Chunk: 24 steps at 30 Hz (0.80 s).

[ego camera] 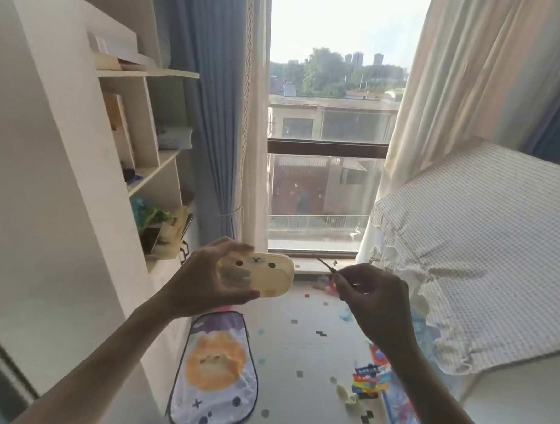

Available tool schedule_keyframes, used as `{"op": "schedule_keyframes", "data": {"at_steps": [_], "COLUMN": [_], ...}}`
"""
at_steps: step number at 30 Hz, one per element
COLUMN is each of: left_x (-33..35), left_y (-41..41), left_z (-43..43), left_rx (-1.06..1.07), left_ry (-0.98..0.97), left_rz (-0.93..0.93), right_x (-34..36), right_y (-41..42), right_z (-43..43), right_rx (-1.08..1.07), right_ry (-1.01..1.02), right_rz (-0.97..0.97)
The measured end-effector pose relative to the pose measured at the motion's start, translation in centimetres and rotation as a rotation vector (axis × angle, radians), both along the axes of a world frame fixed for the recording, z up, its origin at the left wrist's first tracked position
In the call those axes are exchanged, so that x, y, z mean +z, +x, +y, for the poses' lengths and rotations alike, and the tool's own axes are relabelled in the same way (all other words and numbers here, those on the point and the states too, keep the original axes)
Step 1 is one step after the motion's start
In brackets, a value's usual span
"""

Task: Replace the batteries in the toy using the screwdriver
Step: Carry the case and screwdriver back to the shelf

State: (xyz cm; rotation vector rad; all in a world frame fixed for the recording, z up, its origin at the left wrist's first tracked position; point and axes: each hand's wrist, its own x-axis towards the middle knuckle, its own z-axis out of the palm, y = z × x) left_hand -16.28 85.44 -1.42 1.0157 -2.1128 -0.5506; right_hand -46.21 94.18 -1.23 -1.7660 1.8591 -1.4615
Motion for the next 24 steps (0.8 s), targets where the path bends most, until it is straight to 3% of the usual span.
{"op": "schedule_keyframes", "data": {"at_steps": [13,24], "left_x": [3.0,3.0], "left_y": [-11.0,-13.8], "left_z": [-29.8,-56.3], "left_rx": [0.088,0.116], "left_ry": [-0.003,0.020], "left_rz": [0.073,0.065], "right_x": [3.6,2.9], "right_y": [-11.7,-13.9], "right_z": [-33.3,-61.2], "right_rx": [0.084,0.159], "right_ry": [-0.032,-0.021], "right_rz": [0.019,-0.015]}}
